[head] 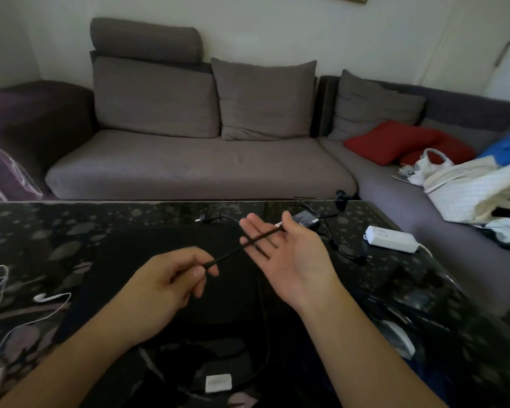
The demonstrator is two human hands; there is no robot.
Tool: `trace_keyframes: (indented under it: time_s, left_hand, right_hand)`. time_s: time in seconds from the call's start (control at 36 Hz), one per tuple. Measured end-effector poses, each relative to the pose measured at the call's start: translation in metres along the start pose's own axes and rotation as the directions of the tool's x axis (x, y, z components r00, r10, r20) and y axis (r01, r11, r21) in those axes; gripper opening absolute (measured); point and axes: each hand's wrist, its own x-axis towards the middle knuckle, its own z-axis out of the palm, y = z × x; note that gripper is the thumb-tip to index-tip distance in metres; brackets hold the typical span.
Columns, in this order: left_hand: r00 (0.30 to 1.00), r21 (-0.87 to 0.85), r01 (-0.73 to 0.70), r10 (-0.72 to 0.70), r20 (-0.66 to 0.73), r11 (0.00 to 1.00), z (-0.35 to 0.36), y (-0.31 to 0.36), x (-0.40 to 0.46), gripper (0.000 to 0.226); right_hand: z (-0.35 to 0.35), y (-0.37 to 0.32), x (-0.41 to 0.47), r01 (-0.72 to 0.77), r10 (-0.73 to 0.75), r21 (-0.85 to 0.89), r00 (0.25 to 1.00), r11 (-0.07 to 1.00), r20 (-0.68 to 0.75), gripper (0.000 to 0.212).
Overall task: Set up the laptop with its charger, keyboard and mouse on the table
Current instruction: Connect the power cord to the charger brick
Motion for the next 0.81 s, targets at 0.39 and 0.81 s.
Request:
trace_keyframes:
  time_s: [0.39,0.81]
  left_hand:
    - [0.996,0.306,0.087,-0.076,-0.047,0.948,0.084,0.033,0.11,0.019]
    - [0.983,0.775,0.111,-0.182,0.005,0.623,0.192,0.013,0.255,0.08]
  right_hand:
    - [-0.078,-0.052,0.017,0.073,-0.147,-0.247,0.943,0.966,-0.297,0.028]
    - [-0.109,-0.075,0.019,0.077,-0.173,-0.298,0.935,0.951,-0.309,0.021]
